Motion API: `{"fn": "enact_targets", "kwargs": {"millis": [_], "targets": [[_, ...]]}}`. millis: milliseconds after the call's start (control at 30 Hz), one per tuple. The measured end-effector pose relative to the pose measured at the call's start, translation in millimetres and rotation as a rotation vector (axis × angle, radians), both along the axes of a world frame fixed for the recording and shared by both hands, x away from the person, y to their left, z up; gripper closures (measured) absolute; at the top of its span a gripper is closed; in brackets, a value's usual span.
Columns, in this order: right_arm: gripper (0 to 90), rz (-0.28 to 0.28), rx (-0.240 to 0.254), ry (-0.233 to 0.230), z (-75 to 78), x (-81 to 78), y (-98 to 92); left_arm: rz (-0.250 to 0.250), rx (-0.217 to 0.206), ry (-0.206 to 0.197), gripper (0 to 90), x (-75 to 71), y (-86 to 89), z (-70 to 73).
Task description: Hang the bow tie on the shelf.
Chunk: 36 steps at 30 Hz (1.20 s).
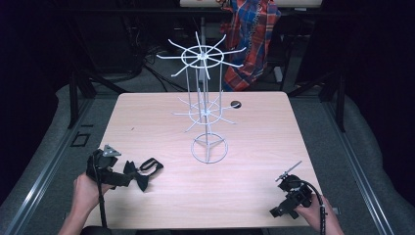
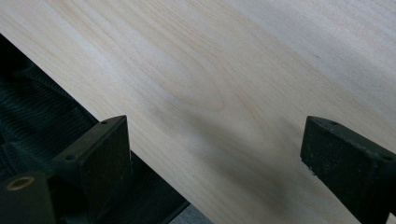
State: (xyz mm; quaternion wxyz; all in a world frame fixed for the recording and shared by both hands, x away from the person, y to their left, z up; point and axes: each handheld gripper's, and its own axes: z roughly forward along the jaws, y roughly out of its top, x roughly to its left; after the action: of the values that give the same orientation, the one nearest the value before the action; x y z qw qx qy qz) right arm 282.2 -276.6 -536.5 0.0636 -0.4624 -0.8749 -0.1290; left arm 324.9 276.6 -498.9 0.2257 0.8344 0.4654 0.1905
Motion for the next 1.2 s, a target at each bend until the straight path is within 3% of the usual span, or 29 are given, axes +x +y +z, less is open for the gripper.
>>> {"fn": "enact_targets", "kwargs": {"millis": [33,100,167,333,500,567,600,833,867,900,933,1000,1133,1200], "targets": [[7.9,0.034,-0.049,-0.004,2.5,1.9,-1.6,0.000,0.000,0.000,0.0,0.0,0.0,0.0],[7.9,-0.002,-0.003,0.006,0.2,0.3,-0.8,-0.005,-0.005,0.005,0.0,0.4,-1.1,0.2],[7.9,0.007,0.007,0.000,-0.3,0.6,0.2,-0.012,-0.002,0.011,0.0,1.0,-1.7,0.1],[7.9,0.023,-0.026,0.006,-1.2,1.8,0.0,-0.032,0.014,0.029,0.0,3.1,-6.8,-2.0],[7.9,0.033,-0.027,0.011,-1.0,2.0,0.6,-0.048,0.026,0.031,0.0,4.6,-14.4,-3.1],[7.9,-0.006,0.000,-0.006,-3.8,-0.5,2.9,-0.051,0.028,0.034,0.0,5.1,-16.2,-3.2],[7.9,0.023,-0.023,0.005,-1.8,1.2,2.0,-0.054,0.030,0.037,0.0,5.3,-17.3,-3.1],[7.9,0.052,-0.039,0.017,-1.0,2.0,1.8,-0.067,0.032,0.041,0.0,8.7,-25.1,-4.2],[7.9,-0.002,0.001,-0.001,-4.1,-1.9,2.8,-0.066,0.034,0.036,0.0,9.9,-27.5,-4.7],[7.9,-0.002,0.001,-0.001,-4.1,-1.9,2.8,-0.069,0.043,0.040,0.0,11.0,-29.5,-4.1],[7.9,0.046,-0.041,0.014,-0.9,1.4,0.2,-0.076,0.043,0.042,0.0,13.6,-33.4,-4.0],[7.9,0.026,-0.018,0.005,-2.4,0.3,1.9,-0.080,0.043,0.047,0.0,17.7,-38.8,-3.8],[7.9,0.049,-0.035,0.016,-3.3,1.7,3.5,-0.101,0.055,0.062,0.0,24.7,-50.1,-6.6],[7.9,0.035,-0.024,0.015,-3.9,0.9,3.3,-0.104,0.066,0.072,0.0,26.1,-53.4,-8.7]]}}
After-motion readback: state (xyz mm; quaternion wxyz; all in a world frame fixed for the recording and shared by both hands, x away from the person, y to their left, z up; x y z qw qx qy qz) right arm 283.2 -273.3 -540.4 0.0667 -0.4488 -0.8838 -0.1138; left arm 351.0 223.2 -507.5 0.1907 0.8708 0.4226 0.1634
